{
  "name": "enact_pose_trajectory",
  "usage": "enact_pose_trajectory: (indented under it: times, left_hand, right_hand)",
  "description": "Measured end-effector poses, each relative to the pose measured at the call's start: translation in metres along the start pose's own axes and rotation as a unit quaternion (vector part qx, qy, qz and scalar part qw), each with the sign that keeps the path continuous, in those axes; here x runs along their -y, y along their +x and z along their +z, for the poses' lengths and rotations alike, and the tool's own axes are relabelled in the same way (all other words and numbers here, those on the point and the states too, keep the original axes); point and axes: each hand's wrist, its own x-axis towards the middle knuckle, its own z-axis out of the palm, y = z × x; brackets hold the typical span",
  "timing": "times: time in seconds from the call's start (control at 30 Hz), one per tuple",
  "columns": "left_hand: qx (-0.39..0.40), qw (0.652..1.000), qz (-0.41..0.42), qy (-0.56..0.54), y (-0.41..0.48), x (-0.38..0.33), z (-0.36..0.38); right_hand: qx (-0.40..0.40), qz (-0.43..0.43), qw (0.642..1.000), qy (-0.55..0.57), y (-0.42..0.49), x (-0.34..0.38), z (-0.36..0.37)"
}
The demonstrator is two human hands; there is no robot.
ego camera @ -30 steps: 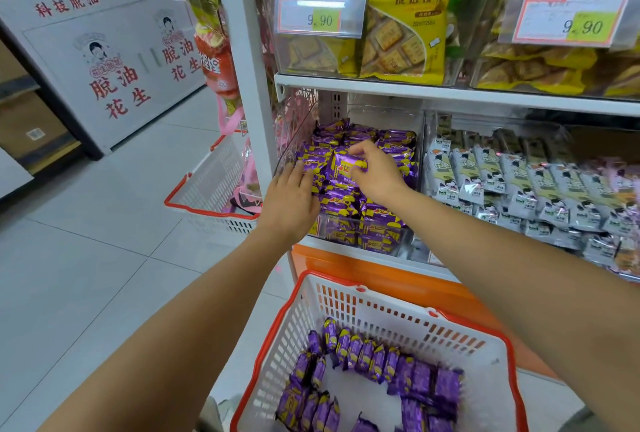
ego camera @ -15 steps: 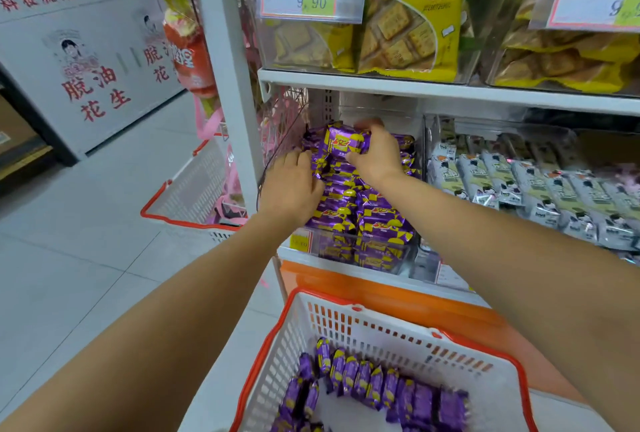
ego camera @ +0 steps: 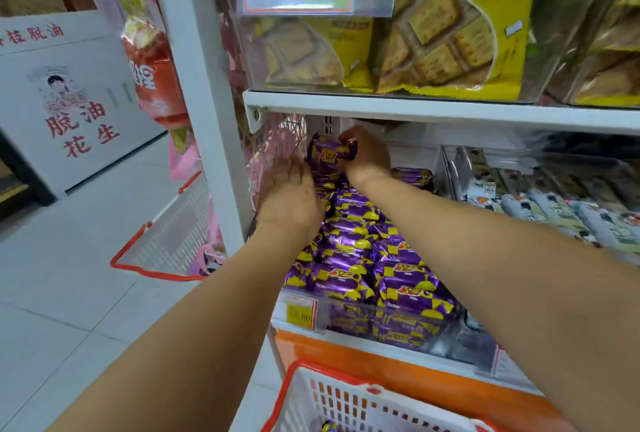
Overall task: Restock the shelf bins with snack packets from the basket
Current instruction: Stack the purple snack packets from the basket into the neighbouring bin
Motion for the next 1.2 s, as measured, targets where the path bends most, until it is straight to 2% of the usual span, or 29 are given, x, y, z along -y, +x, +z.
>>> enact_pose_trajectory:
  times: [0.3, 0.6, 0.73, 1.0, 1.2]
  left_hand:
    - [-0.021, 0.997, 0.01, 0.073, 0.001, 0.001, 0.009]
    - [-0.019, 0.991, 0.007, 0.129, 0.002, 0.002, 0.013]
    - [-0.017, 0.99, 0.005, 0.137, 0.002, 0.001, 0.013]
    - [-0.022, 0.989, 0.004, 0.148, 0.001, 0.001, 0.013]
    - [-0.021, 0.99, 0.004, 0.139, 0.001, 0.001, 0.014]
  right_hand:
    - [-0.059, 0.026, 0.998, 0.025, 0.006, 0.004, 0.02]
    - [-0.061, -0.005, 0.997, 0.036, -0.004, -0.001, 0.016]
    - [-0.029, -0.028, 0.999, 0.02, -0.007, -0.006, 0.016]
    - [0.005, -0.127, 0.99, -0.059, -0.018, -0.013, 0.012]
    - [0.018, -0.138, 0.988, -0.07, -0.02, -0.013, 0.011]
